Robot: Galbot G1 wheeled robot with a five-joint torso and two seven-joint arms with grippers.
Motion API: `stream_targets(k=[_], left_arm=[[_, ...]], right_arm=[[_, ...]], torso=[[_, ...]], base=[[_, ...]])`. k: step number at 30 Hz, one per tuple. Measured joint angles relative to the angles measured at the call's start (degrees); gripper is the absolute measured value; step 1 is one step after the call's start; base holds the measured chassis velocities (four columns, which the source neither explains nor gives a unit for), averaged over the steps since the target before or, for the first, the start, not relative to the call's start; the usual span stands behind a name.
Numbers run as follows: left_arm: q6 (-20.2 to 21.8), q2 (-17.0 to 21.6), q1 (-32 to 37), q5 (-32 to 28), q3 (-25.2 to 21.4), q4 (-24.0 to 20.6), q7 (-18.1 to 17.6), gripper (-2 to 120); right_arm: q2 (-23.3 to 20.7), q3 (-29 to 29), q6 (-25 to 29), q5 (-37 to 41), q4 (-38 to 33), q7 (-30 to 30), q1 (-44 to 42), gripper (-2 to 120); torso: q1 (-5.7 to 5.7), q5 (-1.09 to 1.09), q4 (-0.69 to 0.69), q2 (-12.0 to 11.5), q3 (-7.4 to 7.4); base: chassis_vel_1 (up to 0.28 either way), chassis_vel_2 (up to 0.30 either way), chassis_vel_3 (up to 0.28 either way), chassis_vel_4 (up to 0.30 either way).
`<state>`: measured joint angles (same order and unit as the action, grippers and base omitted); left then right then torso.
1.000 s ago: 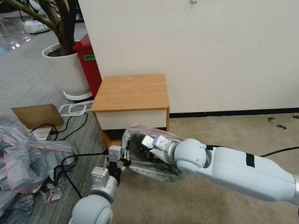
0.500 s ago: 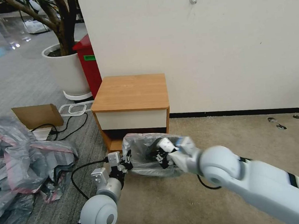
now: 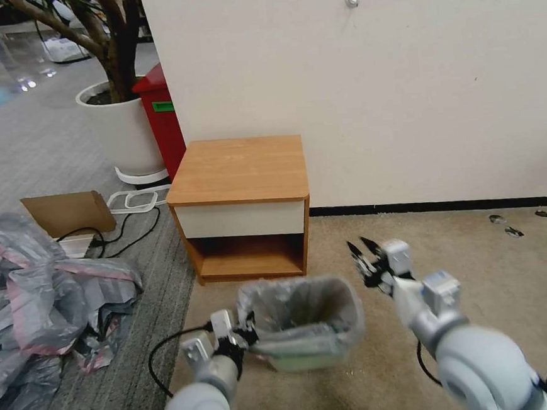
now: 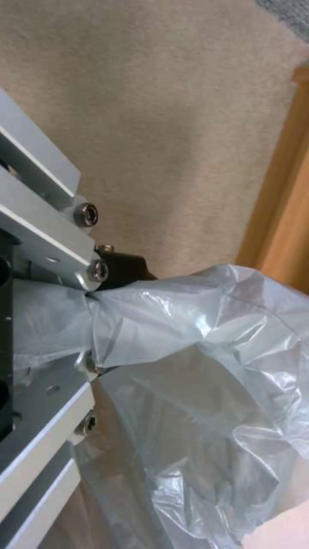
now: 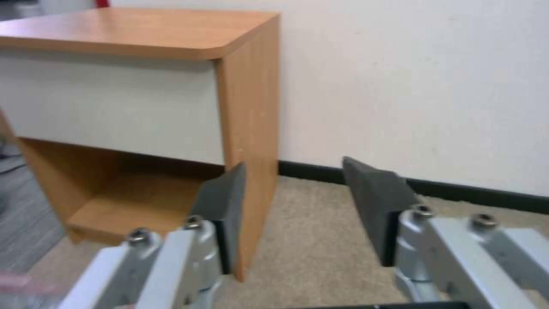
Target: Pick up the garbage bag from the table and place it over the trash can.
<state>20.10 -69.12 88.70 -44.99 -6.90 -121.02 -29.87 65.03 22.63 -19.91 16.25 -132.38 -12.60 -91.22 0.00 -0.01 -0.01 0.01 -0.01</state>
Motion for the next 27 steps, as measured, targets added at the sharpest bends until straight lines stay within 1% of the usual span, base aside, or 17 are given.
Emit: stream_targets(k=[2,6,7,9,10,11,12,13,14,15,17,18,19,22,23,26,27], left_arm=[[-0.33,-0.11,0.40,0.92,0.42,0.21,0.00,5],[-0.68,-0.78,1.61,2.72,1.64,0.57,-0.42,5],[-0.68,-0.78,1.61,2.72,1.64,0.57,-0.42,5],[-0.40,-0.97,2.00,3.58,1.88,0.56,-0.70,7],[-0.20,-0.98,2.16,4.11,1.88,0.50,-0.76,9],[-0.20,-0.98,2.16,4.11,1.88,0.50,-0.76,9],[0.00,-0.97,2.31,4.73,1.93,0.44,-0.76,15],[0.10,-0.95,2.37,5.31,1.91,0.39,-0.76,21],[0.10,-0.95,2.37,5.31,1.91,0.39,-0.76,21],[0.11,-0.92,2.43,5.94,1.81,0.32,-0.76,23],[0.12,-0.87,2.56,7.11,1.63,-0.02,-0.68,32],[0.10,-0.86,2.71,7.62,1.57,-0.25,-0.64,39],[0.10,-0.86,2.71,7.62,1.57,-0.25,-0.64,39],[-0.17,-0.79,3.33,9.26,1.39,-1.03,-0.51,53],[-0.17,-0.79,3.33,9.26,1.39,-1.03,-0.51,53],[-0.83,-0.52,3.87,10.43,0.71,-2.80,0.72,66],[-0.83,-0.52,3.87,10.43,0.71,-2.80,0.72,66]], right_arm=[[0.94,0.25,0.56,-0.55,0.00,-0.22,-0.69,53],[2.14,0.70,1.54,-0.87,0.00,-1.77,-1.40,72],[2.14,0.70,1.54,-0.87,0.00,-1.77,-1.40,72],[2.17,0.92,1.69,-0.85,0.09,-2.02,-1.38,82],[2.18,0.97,1.71,-0.81,0.17,-2.10,-1.34,85],[2.18,0.97,1.71,-0.81,0.17,-2.10,-1.34,85],[2.17,0.98,1.73,-0.73,0.27,-2.18,-1.31,93],[2.18,0.98,1.75,-0.66,0.29,-2.24,-1.28,96],[2.18,0.98,1.75,-0.66,0.29,-2.24,-1.28,96],[2.20,0.94,1.75,-0.61,0.30,-2.30,-1.28,99],[2.37,0.80,1.75,-0.46,0.32,-2.35,-1.35,100],[2.55,0.71,1.75,-0.38,0.34,-2.40,-1.50,100],[2.55,0.71,1.75,-0.38,0.34,-2.40,-1.50,100],[3.11,0.72,1.89,-0.19,0.34,-2.60,-2.47,100],[3.11,0.72,1.89,-0.19,0.34,-2.60,-2.47,100],[3.41,1.34,3.09,0.49,0.34,-2.70,-3.94,100],[3.41,1.34,3.09,0.49,0.34,-2.70,-3.94,100]], torso=[[0.00,0.01,0.01,0.00,0.00],[0.00,0.01,0.01,0.00,0.00],[0.00,0.01,0.01,0.00,0.00],[0.00,0.01,0.01,0.00,0.00],[0.00,0.01,0.01,0.00,0.00],[0.00,0.01,0.01,0.00,0.00],[0.00,0.01,0.01,0.00,0.01],[0.00,0.01,0.01,0.00,0.01],[0.00,0.01,0.01,0.00,0.01],[0.00,0.00,0.01,0.00,0.01],[0.00,0.00,0.01,0.00,0.01],[0.00,0.00,0.01,0.00,0.01],[0.00,0.00,0.01,0.00,0.01],[0.00,0.00,0.01,0.00,0.01],[0.00,0.00,0.01,0.00,0.01],[0.00,0.00,0.00,0.00,0.01],[0.00,0.00,0.00,0.00,0.01]], base=[[0.000,0.000,0.000,0.000],[0.000,0.000,0.000,0.000],[0.000,0.000,0.000,0.000],[0.000,0.000,0.000,0.000],[0.000,0.000,0.000,0.000],[0.000,0.000,0.000,0.000],[0.000,0.000,0.000,0.000],[0.000,0.000,0.000,0.000],[0.000,0.000,0.000,0.000],[0.000,0.000,0.000,0.000],[0.000,0.000,0.000,0.000],[0.000,0.000,0.000,0.000],[0.000,0.000,0.000,0.000],[0.000,0.000,0.000,0.000],[0.000,0.000,0.000,0.000],[0.000,0.000,0.000,0.000],[0.000,0.000,0.000,0.000]])
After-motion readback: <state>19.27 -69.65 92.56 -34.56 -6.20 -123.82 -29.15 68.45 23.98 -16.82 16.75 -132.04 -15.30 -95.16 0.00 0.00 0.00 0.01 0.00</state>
